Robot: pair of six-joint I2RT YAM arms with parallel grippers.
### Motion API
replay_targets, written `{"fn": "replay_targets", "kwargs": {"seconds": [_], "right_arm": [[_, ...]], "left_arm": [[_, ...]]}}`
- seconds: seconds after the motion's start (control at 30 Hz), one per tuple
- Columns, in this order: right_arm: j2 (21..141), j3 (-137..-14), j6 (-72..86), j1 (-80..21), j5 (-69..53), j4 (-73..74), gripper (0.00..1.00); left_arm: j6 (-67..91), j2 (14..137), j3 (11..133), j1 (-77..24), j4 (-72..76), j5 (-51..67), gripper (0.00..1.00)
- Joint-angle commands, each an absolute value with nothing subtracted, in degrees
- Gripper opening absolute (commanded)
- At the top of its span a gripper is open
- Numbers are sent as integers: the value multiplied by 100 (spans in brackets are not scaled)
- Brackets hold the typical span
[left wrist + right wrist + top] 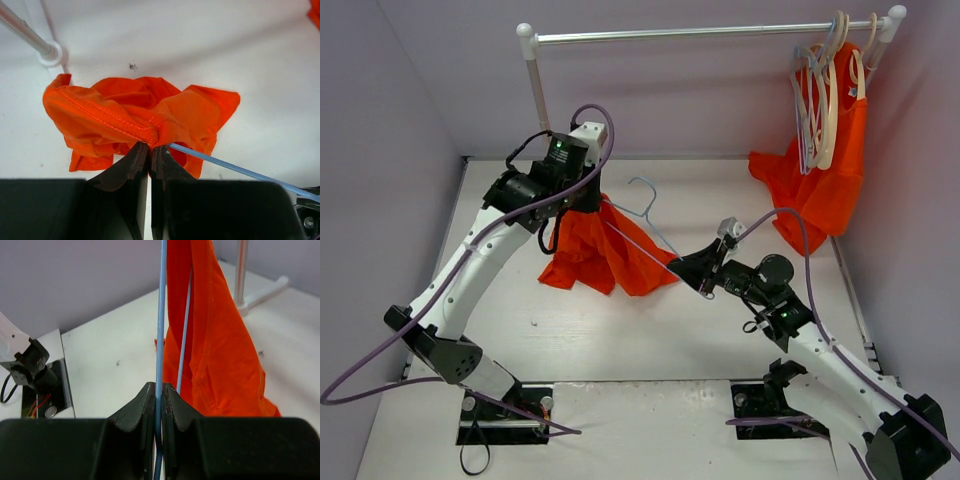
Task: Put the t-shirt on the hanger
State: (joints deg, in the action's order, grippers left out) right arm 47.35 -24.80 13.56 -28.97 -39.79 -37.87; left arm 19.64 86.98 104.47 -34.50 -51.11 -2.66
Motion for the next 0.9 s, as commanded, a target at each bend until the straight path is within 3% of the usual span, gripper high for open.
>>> {"fn": "replay_targets", "kwargs": {"seconds": [0.0,0.17,0.5,0.6,0.7,0.87], "right_arm": [[4719,-2636,1433,-2918,-3946,-5895,0],[5298,-3181,1730,-2927,-4253,-6773,0],[5827,-2479,1845,-2936,-4043,-8498,0],[5897,-2470,1855,-2936,-4131,-8517,0],[5924,-2408,1784,-2927,-4131,-8525,0],[6160,-2338,1705,-2927,-4140,-8674,0]], "left_arm": [[1969,8464,11055,-3717,-5159,-263,0],[1872,8561,11848,-4447,-5484,-694,0],[2013,8156,10565,-4579,-4975,-870,0],[1951,8165,10503,-4579,-4975,-870,15],[1838,8130,10485,-4579,-5001,-861,36],[1547,7902,10494,-4588,-5054,-879,48]]}}
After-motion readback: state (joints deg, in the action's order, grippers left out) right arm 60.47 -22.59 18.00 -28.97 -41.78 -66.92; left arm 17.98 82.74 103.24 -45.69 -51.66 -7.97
